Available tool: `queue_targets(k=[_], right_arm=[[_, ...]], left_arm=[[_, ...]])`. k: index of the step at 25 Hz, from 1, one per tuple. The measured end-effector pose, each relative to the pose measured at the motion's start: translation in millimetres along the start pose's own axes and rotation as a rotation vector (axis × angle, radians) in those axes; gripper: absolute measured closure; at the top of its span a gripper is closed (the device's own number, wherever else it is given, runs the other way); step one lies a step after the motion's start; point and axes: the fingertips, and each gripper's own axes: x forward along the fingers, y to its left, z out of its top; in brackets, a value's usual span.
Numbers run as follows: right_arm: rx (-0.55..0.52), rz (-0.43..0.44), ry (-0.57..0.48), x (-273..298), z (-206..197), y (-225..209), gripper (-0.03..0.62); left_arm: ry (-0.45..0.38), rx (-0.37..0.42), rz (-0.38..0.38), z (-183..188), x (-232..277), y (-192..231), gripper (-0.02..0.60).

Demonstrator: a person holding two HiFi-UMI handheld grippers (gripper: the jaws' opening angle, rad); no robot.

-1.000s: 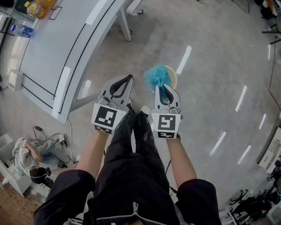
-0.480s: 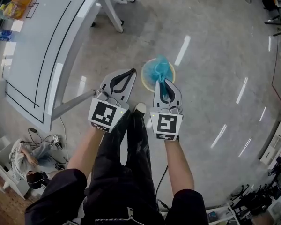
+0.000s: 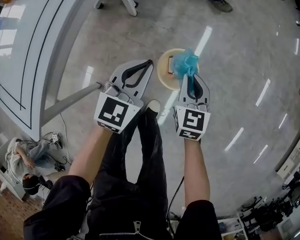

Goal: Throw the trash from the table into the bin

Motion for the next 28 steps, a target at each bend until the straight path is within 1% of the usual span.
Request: queue_targets(k=[3,9,14,18,25,28], right_arm=[[0.008,-0.002,0.013,16.2,-27.5,1.2,0.574],[-0.008,0.006,0.038,49.8,-85.0,8.2,0.574],[-0.026,0.028,0.059,82.2,-125.2,7.1,0.574],[-0.020,0.026,0.124,118.4,-172.0,8.7,0.574],[-0.005,0.009,0.241,166.3,-250.6,-5.1,0.574],[-0.001,0.000,0.319,181.4,-285.4,-6.6,0.574]], left_arm=[[0.004,-0.002,0.011,-24.2,1.4,5.9,0.575],[-0.002,0.005,0.022,-67.4,11.1,17.2,0.575],[-0.001,-0.051,0.063,-84.8,17.6,27.6,0.575],[-0.016,-0.064,0.067,-101.8,20.9,37.5,0.575],[0.005,-0.047,0.074,-137.0,25.4,47.0,0.575],[0.009,-0.041,0.074,-151.7,24.6,55.3,0.575]])
